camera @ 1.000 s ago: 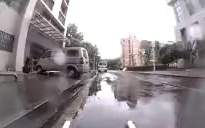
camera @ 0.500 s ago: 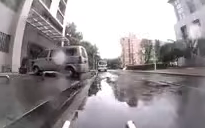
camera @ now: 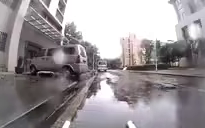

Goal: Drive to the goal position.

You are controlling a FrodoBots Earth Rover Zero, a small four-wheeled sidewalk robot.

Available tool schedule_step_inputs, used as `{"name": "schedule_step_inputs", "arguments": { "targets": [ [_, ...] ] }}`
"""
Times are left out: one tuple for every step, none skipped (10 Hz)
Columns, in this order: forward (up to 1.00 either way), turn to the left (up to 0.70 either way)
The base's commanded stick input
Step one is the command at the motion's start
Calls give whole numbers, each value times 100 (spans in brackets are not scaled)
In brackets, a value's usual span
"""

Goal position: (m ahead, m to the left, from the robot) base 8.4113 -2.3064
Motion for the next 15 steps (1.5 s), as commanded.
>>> {"name": "schedule_step_inputs", "arguments": {
  "targets": [
    [70, 0],
    [70, 0],
    [70, 0],
    [70, 0],
    [70, 0],
    [70, 0],
    [70, 0],
    [70, 0],
    [70, 0],
    [70, 0],
    [70, 0],
    [70, 0],
    [70, 0],
    [70, 0],
    [70, 0]
  ]
}}
